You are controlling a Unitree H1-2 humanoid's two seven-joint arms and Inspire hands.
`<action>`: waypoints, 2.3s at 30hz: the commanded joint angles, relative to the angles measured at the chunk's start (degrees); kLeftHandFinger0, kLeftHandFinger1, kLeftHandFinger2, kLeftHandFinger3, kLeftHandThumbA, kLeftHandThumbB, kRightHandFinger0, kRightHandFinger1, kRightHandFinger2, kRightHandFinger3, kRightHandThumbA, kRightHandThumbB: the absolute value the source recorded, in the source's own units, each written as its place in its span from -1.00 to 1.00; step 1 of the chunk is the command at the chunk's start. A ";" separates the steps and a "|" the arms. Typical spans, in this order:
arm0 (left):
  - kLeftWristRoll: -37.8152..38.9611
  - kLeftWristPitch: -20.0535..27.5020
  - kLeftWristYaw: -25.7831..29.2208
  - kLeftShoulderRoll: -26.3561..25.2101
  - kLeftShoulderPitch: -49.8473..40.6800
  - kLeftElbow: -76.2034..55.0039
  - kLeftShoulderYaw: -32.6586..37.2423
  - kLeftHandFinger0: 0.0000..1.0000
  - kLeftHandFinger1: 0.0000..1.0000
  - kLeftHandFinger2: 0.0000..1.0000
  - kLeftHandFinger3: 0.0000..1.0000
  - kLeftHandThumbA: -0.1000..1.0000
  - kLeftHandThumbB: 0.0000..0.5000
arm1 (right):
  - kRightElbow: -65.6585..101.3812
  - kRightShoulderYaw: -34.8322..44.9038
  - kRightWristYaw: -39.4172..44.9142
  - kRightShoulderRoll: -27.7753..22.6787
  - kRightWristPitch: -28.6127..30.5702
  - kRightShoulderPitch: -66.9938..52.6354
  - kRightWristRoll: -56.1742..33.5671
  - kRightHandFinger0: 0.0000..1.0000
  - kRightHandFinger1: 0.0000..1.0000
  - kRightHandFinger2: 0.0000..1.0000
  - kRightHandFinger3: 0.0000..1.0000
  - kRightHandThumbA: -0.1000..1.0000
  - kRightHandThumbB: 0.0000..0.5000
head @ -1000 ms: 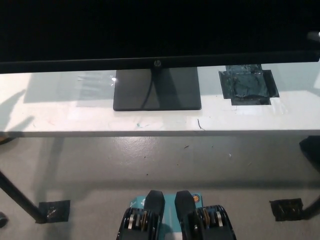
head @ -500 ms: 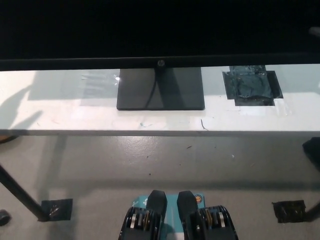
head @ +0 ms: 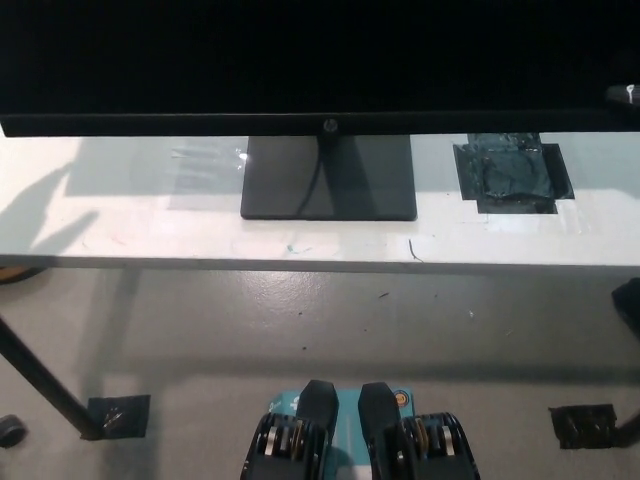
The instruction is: The monitor is placed at the center of the table and the robot uses both its hand to grab the left and right sides of the monitor to tilt the angle of the monitor downwards
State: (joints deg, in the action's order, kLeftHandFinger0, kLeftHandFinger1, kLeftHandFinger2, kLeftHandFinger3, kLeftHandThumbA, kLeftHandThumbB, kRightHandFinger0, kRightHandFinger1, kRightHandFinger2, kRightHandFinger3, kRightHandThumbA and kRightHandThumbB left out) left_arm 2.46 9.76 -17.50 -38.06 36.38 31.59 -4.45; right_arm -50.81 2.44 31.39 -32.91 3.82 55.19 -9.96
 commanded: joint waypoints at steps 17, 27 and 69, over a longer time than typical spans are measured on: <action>-7.58 0.52 -3.57 2.53 11.47 1.88 10.30 1.00 1.00 1.00 1.00 1.00 0.76 | -1.14 -3.14 0.61 1.75 0.11 7.66 3.58 1.00 1.00 1.00 1.00 0.76 0.38; -8.65 1.34 -2.52 4.14 13.55 4.78 11.64 1.00 1.00 1.00 1.00 0.97 0.73 | -7.13 -5.64 -0.08 2.03 5.00 11.85 7.18 1.00 1.00 1.00 1.00 0.69 0.26; -34.60 6.90 20.62 10.96 37.48 44.66 38.70 1.00 1.00 1.00 1.00 0.97 0.83 | -28.54 -33.60 -43.74 9.34 14.69 19.16 33.94 1.00 1.00 1.00 1.00 0.46 0.96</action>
State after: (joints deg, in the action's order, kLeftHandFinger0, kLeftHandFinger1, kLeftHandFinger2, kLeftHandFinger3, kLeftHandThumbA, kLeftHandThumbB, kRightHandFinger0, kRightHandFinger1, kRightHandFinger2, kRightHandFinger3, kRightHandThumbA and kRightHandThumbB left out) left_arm -29.24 8.89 -1.37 -32.79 67.10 78.03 32.90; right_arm -80.50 -30.44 -7.04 -27.75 13.77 69.74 20.55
